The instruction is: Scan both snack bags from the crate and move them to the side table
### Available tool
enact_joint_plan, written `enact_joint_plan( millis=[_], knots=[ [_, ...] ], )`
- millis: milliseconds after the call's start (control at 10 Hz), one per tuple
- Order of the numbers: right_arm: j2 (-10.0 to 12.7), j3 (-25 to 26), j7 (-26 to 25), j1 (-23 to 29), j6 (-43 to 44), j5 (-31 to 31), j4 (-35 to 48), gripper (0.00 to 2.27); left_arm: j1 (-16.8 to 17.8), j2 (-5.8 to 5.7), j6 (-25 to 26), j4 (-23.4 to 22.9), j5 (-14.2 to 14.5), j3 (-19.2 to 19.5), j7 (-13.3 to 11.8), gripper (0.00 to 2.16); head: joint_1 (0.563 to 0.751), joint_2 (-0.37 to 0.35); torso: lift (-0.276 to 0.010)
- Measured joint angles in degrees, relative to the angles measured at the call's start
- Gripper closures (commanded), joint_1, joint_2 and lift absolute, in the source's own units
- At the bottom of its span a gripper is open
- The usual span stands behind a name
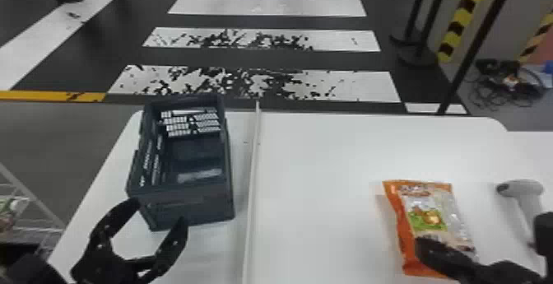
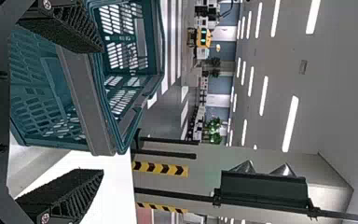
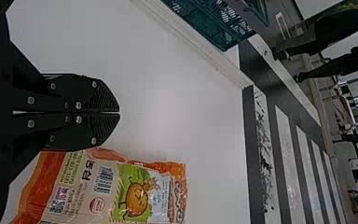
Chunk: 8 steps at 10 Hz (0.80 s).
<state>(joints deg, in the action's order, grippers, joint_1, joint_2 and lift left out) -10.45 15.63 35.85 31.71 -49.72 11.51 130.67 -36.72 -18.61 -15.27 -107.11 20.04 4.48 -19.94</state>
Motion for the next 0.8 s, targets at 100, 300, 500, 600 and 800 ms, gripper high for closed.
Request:
enact_joint_plan(
  millis=[100,300,500,600,800],
  knots=[
    [0.0,0.1,0.1,0.0,-0.1,0.2,0.0,1.77,0.0,0.05,-0.1,0.1,0.0,0.0,0.0,0.08,0.695,0.027,-0.099],
    [0.1,-0.6,0.4,-0.2,-0.1,-0.6,-0.6,1.77,0.1,0.14,-0.1,0.3,0.0,0.0,-0.1,0.08,0.695,0.030,-0.099],
    [0.0,-1.9,0.4,-1.2,1.0,-1.6,-3.6,1.77,0.1,0.15,-0.1,0.3,0.0,-0.1,-0.1,0.08,0.695,0.034,-0.099],
    [0.0,-2.5,0.4,-2.0,1.6,-2.0,-5.6,1.77,0.2,0.15,-0.1,0.3,0.0,-0.1,-0.1,0.08,0.695,0.036,-0.099],
    [0.0,-3.2,0.4,-3.0,2.1,-2.7,-7.9,1.77,0.2,0.15,-0.1,0.3,0.0,-0.1,-0.1,0.08,0.695,0.036,-0.099]
  ],
)
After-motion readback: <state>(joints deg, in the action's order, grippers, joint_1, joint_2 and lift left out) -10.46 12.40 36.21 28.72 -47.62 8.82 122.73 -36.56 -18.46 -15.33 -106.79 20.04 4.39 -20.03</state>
